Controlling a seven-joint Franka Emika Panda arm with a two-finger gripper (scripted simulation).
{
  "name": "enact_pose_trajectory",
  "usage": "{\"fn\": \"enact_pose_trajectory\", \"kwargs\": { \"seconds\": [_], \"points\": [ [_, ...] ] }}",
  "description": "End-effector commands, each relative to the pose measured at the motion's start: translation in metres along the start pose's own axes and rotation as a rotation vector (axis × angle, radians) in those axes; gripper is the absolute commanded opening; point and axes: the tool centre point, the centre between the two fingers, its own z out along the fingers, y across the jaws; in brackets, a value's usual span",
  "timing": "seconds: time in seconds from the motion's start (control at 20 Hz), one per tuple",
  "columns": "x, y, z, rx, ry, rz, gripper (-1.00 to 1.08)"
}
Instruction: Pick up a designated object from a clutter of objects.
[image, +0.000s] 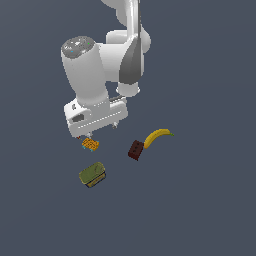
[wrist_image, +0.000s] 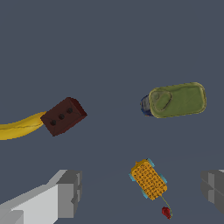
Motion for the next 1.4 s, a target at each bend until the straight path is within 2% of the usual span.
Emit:
{"fn": "enact_pose_trajectory", "kwargs": {
  "seconds": [0.0,1.35],
  "points": [
    [-0.007,0.007,0.011,0.000,0.000,-0.045,1.00],
    [-0.098,0.070,0.117,-0.008,-0.019,-0.512,1.00]
  ]
}}
